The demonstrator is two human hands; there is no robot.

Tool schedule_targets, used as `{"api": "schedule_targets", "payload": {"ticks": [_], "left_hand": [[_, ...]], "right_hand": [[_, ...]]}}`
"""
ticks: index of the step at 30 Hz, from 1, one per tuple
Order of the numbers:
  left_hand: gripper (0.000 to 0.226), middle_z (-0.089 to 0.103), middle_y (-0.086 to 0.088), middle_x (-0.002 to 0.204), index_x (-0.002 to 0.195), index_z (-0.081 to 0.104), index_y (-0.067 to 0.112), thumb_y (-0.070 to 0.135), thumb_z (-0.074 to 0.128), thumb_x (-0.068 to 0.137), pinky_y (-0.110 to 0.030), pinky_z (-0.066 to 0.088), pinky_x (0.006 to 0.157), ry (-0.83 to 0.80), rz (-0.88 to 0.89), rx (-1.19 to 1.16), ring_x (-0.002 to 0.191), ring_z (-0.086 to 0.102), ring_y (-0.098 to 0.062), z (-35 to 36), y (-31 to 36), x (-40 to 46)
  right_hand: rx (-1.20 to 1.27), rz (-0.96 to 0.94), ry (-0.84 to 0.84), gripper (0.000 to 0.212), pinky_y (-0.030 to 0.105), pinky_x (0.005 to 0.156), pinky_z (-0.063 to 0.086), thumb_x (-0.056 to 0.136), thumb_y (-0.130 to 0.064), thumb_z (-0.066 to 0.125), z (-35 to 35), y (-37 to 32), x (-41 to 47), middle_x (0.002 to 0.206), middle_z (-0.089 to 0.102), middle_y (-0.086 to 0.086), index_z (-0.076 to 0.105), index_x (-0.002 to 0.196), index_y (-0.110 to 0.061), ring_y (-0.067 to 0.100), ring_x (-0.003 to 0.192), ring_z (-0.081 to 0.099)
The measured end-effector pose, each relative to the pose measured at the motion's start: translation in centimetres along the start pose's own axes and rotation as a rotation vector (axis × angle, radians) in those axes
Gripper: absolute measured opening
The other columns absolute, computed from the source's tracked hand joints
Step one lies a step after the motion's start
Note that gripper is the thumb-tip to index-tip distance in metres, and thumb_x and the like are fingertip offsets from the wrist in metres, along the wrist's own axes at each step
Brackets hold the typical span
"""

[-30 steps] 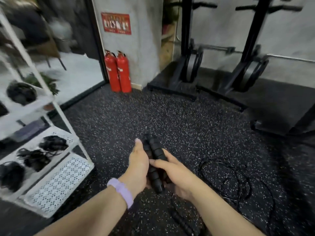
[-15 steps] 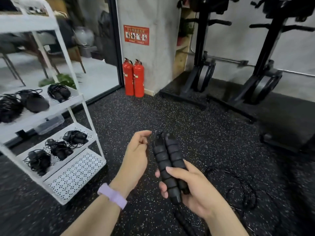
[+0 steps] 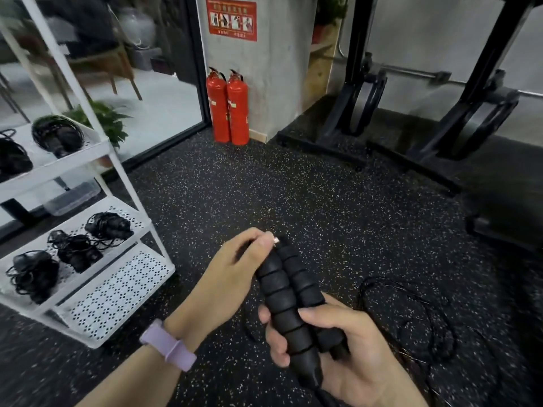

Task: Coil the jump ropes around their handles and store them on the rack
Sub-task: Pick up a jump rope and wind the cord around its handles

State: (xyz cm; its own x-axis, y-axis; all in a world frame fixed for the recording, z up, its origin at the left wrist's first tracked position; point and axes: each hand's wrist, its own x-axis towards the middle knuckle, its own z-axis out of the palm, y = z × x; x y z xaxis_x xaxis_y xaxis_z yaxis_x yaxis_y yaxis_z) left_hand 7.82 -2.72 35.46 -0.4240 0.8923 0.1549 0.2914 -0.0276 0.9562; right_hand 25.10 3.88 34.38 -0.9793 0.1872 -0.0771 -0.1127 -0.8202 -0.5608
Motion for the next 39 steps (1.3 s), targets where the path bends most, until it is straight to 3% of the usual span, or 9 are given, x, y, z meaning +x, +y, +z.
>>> {"api": "schedule_targets", "payload": {"ticks": [3, 7, 13, 17, 21, 25, 28, 35, 39], "left_hand": [[0.068, 0.052, 0.006, 0.071, 0.088, 0.055, -0.002, 0.064, 0.038, 0.095, -0.02, 0.042, 0.066, 0.12, -0.048, -0.016, 0.067, 0.047, -0.006, 0.6, -0.5, 0.8], [0.049, 0.05, 0.012, 0.066, 0.075, 0.05, 0.015, 0.056, 0.039, 0.098, -0.015, 0.041, 0.062, 0.166, -0.098, -0.023, 0.064, 0.046, -0.004, 0.5, -1.3, 1.2], [0.078, 0.052, -0.001, 0.057, 0.09, 0.061, -0.003, 0.071, 0.033, 0.09, -0.023, 0.044, 0.047, 0.216, -0.112, -0.041, 0.05, 0.051, -0.011, 0.7, -2.1, 0.9], [0.058, 0.069, -0.002, 0.074, 0.086, 0.069, 0.022, 0.064, 0.031, 0.096, -0.023, 0.048, 0.067, 0.269, -0.05, 0.013, 0.067, 0.06, -0.007, 0.2, -2.1, 0.9], [0.08, 0.067, -0.013, 0.073, 0.085, 0.065, 0.002, 0.069, 0.026, 0.102, -0.027, 0.05, 0.074, 0.254, -0.153, -0.02, 0.068, 0.059, -0.01, 0.1, -2.3, 0.8], [0.059, 0.069, -0.006, 0.07, 0.081, 0.068, 0.014, 0.052, 0.031, 0.109, -0.035, 0.05, 0.071, 0.126, -0.376, -0.057, 0.068, 0.063, -0.023, 0.6, -2.8, 0.8], [0.043, 0.047, 0.014, 0.053, 0.072, 0.059, 0.026, 0.039, 0.04, 0.109, -0.026, 0.033, 0.05, 0.032, -0.376, 0.019, 0.049, 0.04, -0.009, 1.2, -3.5, 0.6], [0.046, 0.045, 0.014, 0.051, 0.06, 0.055, 0.026, 0.015, 0.043, 0.103, -0.031, 0.026, 0.053, 0.009, -0.415, 0.029, 0.049, 0.034, -0.01, 1.6, -4.0, 0.1], [0.04, 0.044, 0.015, 0.043, 0.057, 0.057, 0.029, 0.053, 0.047, 0.088, -0.028, 0.028, 0.047, -0.013, -0.448, 0.072, 0.039, 0.036, -0.004, 1.6, -2.2, -0.6]], "right_hand": [[0.097, 0.077, -0.047, 0.059, 0.047, 0.087, 0.051, 0.091, -0.012, 0.062, -0.4, 0.3, 0.8, 0.118, 0.061, 0.03, 0.05, 0.146, 0.005, 0.034, 0.095, 0.063], [0.222, 0.152, -0.117, 0.057, 0.058, 0.1, 0.049, 0.097, -0.011, 0.057, -0.8, 0.8, 1.1, 0.116, 0.061, 0.024, 0.047, 0.153, -0.004, 0.035, 0.101, 0.067], [0.229, 0.2, -0.145, 0.059, 0.026, 0.072, 0.052, 0.099, -0.009, 0.053, -0.5, 1.0, 1.4, 0.109, 0.051, 0.014, 0.029, 0.153, -0.005, 0.018, 0.085, 0.058], [0.096, 0.163, -0.133, 0.055, 0.027, 0.07, 0.049, 0.096, -0.005, 0.058, -0.3, 1.1, 1.2, 0.111, 0.056, 0.019, 0.038, 0.147, 0.002, 0.02, 0.086, 0.056], [0.01, 0.059, -0.107, 0.043, 0.03, 0.066, 0.045, 0.097, 0.003, 0.055, -0.4, 1.3, 0.9, 0.098, 0.056, 0.015, 0.05, 0.14, 0.001, 0.022, 0.082, 0.052], [-0.001, -0.064, 0.002, 0.043, 0.031, 0.061, 0.043, 0.093, 0.002, 0.064, -1.0, 0.8, 1.0, 0.092, 0.056, 0.014, 0.055, 0.135, -0.001, 0.022, 0.076, 0.053], [-0.227, -0.118, 0.217, 0.036, 0.033, 0.056, 0.046, 0.087, -0.001, 0.069, -1.8, 1.0, 1.6, 0.088, 0.058, 0.015, 0.061, 0.122, -0.002, 0.023, 0.07, 0.056], [-1.015, -0.162, 0.597, 0.029, 0.014, 0.059, 0.045, 0.081, -0.012, 0.065, -2.2, 1.4, 3.0, 0.076, 0.069, -0.014, 0.067, 0.096, -0.037, -0.002, 0.064, 0.057], [-1.344, -0.118, 0.719, 0.04, 0.025, 0.056, 0.046, 0.09, -0.008, 0.062, -2.4, 2.1, 2.8, 0.083, 0.065, -0.008, 0.052, 0.11, -0.041, 0.005, 0.064, 0.058]]}}
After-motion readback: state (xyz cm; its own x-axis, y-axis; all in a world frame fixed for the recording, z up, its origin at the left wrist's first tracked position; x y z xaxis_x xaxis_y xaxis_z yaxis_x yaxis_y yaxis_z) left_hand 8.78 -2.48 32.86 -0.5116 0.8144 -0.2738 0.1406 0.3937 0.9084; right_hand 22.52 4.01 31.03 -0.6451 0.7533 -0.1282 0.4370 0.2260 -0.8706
